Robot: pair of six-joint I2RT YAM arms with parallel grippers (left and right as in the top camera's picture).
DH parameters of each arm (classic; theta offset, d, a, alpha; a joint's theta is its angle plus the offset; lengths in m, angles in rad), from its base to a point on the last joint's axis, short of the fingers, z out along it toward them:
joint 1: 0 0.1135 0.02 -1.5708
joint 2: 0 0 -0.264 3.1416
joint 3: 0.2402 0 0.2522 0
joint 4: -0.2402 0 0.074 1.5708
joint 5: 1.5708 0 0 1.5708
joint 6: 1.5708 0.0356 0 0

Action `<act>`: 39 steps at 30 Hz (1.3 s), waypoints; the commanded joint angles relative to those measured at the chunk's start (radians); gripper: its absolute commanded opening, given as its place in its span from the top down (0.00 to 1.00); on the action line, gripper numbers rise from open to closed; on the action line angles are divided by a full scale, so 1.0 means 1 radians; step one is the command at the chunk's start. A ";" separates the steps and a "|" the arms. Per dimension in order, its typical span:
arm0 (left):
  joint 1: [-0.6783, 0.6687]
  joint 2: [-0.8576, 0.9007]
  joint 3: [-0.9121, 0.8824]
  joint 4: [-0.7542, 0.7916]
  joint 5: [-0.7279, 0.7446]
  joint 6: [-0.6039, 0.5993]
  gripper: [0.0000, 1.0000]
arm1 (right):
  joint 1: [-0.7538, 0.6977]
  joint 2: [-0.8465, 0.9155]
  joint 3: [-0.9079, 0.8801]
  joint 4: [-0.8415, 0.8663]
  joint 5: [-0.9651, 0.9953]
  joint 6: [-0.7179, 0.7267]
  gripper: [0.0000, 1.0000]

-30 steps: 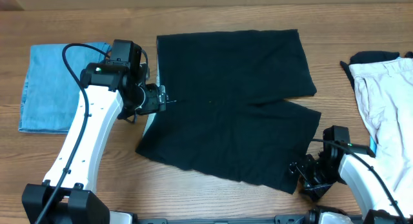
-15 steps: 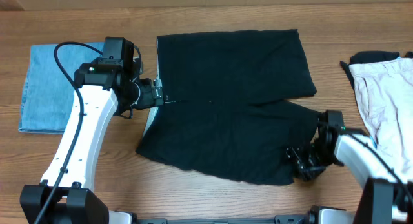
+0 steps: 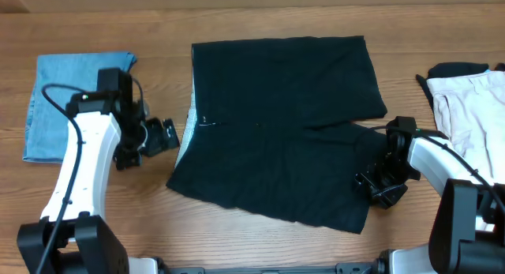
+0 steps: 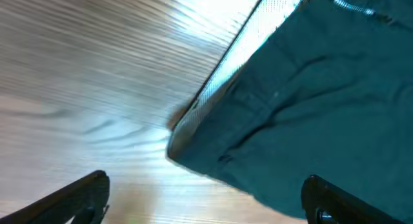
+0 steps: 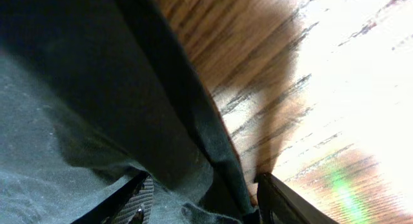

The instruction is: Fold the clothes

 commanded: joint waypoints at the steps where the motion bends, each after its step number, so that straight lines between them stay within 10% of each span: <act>1: 0.000 -0.005 -0.135 0.096 0.096 0.033 0.04 | -0.002 0.014 0.000 0.051 0.039 -0.015 0.44; 9: 0.000 -0.005 -0.312 0.206 0.084 0.013 0.04 | -0.002 0.014 0.000 0.033 0.039 -0.041 0.45; 12: 0.000 -0.005 -0.354 0.252 0.088 0.010 0.41 | -0.002 0.014 0.000 -0.040 0.039 -0.041 0.43; 23: 0.000 -0.005 -0.354 0.284 0.088 0.011 0.31 | -0.002 0.014 -0.198 -0.010 -0.146 -0.040 0.35; 26: 0.000 -0.005 -0.354 0.284 0.101 0.011 0.47 | -0.002 0.014 -0.224 0.002 -0.145 -0.040 0.48; 28: 0.000 -0.005 -0.354 0.285 0.142 0.014 0.96 | -0.002 0.014 -0.224 0.010 -0.146 -0.040 0.86; 39: 0.000 -0.008 -0.202 0.163 0.237 0.060 0.96 | -0.002 0.014 0.013 -0.130 -0.145 -0.171 0.96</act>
